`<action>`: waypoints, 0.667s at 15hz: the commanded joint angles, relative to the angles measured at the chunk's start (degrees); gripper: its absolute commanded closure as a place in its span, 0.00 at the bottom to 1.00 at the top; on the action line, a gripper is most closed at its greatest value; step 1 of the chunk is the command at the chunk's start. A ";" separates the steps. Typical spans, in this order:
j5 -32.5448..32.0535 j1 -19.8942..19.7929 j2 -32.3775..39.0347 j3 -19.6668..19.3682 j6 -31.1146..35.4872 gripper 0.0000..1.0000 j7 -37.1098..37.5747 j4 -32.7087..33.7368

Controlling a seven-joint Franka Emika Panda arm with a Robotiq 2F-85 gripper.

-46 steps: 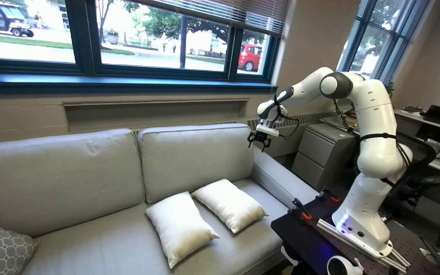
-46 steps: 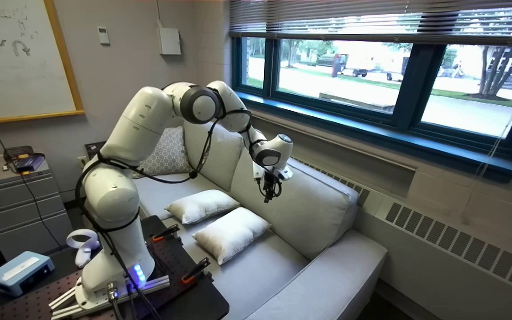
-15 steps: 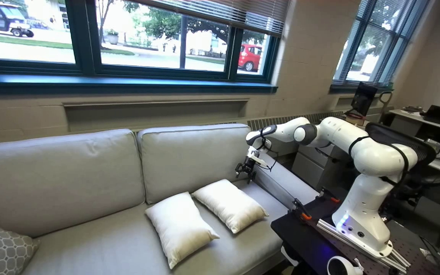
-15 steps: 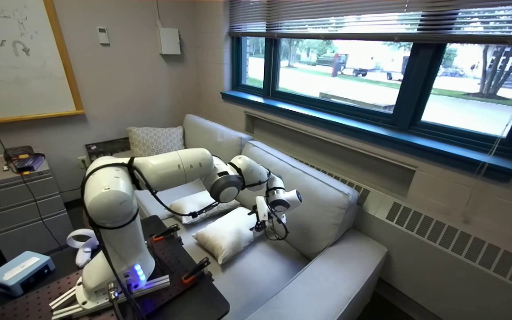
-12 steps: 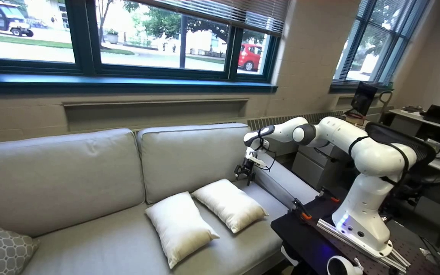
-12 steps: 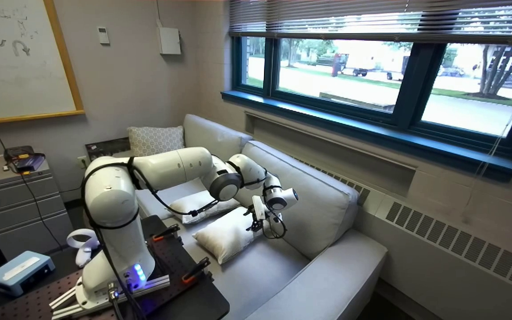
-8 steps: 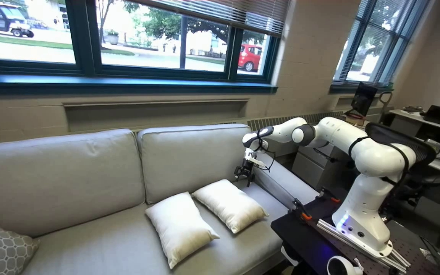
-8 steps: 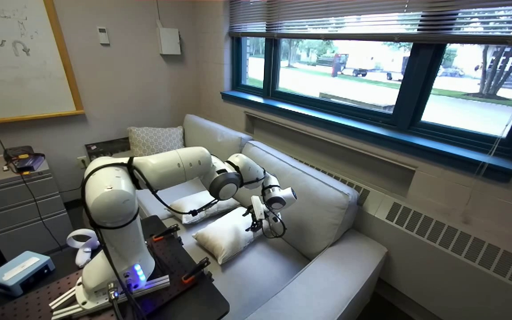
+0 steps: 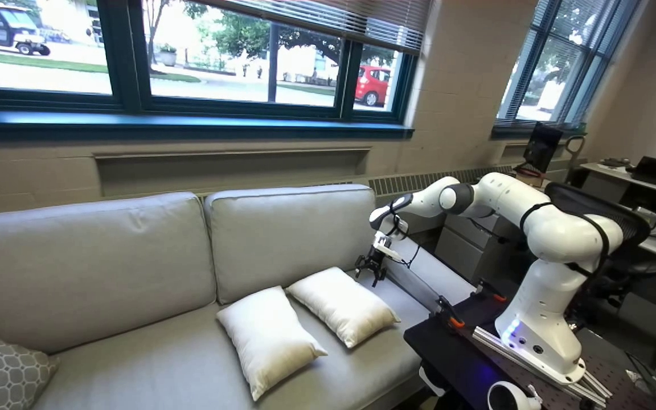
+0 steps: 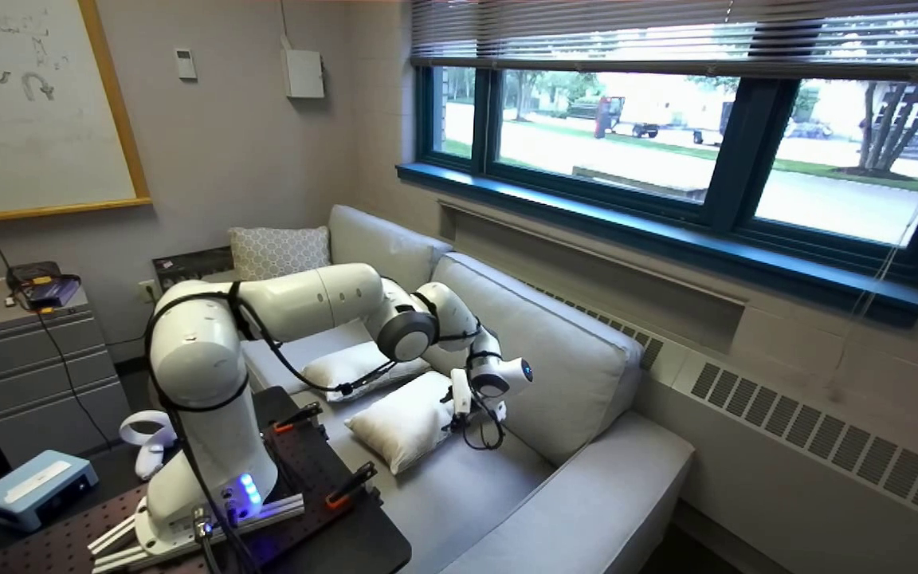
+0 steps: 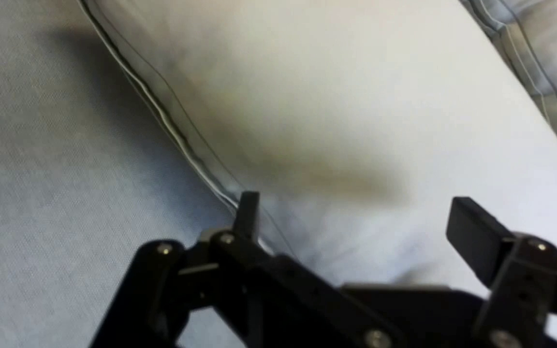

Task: Put the pillows upright against the armrest of the couch

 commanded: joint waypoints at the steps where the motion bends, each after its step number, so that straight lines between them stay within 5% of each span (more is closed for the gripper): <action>1: 3.15 -2.88 0.19 1.53 4.22 0.00 -2.49 -7.67; 8: 7.06 -4.65 0.73 5.55 -4.44 0.00 -9.17 -14.49; 10: 12.03 -1.50 0.72 3.66 -9.60 0.00 -12.23 -13.86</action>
